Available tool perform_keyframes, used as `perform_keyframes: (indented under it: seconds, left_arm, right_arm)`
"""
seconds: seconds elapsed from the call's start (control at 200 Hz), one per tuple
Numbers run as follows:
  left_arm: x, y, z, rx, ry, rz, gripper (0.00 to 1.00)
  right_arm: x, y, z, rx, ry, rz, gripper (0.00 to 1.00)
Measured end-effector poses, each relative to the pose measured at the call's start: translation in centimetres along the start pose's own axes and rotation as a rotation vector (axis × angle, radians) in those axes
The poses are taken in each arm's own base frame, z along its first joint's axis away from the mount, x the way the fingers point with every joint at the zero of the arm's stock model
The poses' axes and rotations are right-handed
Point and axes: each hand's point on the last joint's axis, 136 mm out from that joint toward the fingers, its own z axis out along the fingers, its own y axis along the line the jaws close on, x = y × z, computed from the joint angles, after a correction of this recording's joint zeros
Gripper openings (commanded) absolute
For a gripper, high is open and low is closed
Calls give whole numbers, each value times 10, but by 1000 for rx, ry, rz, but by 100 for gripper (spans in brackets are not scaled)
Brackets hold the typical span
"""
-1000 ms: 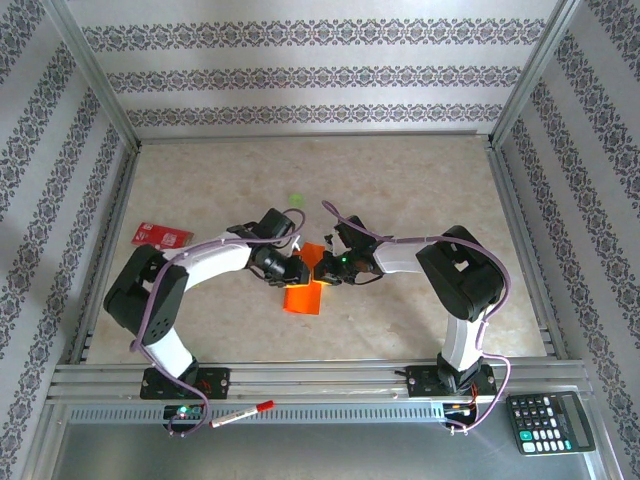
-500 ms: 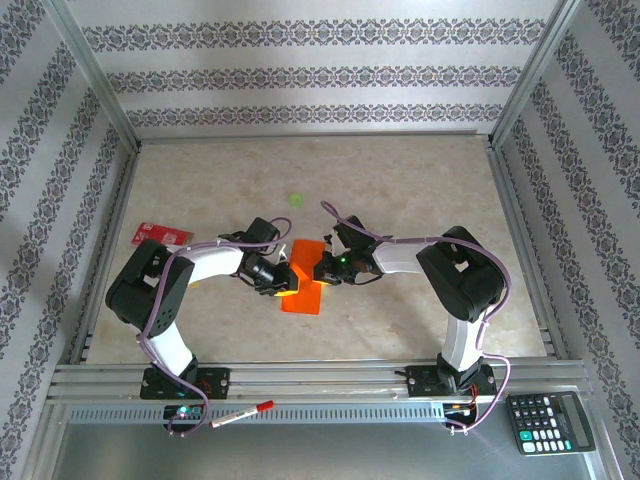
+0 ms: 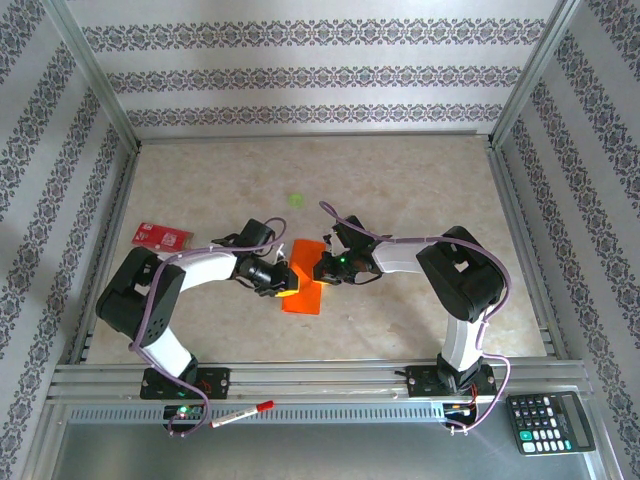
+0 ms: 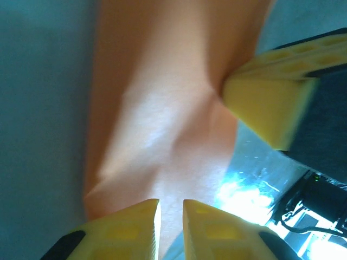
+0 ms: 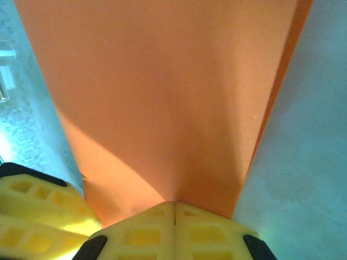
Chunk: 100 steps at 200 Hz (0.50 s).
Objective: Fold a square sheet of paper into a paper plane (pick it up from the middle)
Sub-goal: First fold in half a square sheet of paper at the center of the table.
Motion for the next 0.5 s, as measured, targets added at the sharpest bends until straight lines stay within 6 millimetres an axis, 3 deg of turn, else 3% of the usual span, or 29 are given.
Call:
perform_keyframes:
  seconds: [0.095,0.295,0.5]
  left_arm:
    - [6,13,2,-6,11,-31,16]
    - [6,12,0,46,-3,-21,18]
    - [20,9,-10,87,-16,-49,19]
  right_arm:
    - [0,0,0,1,1,0,0]
    - [0,0,0,2,1,-1,0]
    - [0,0,0,3,2,-2,0]
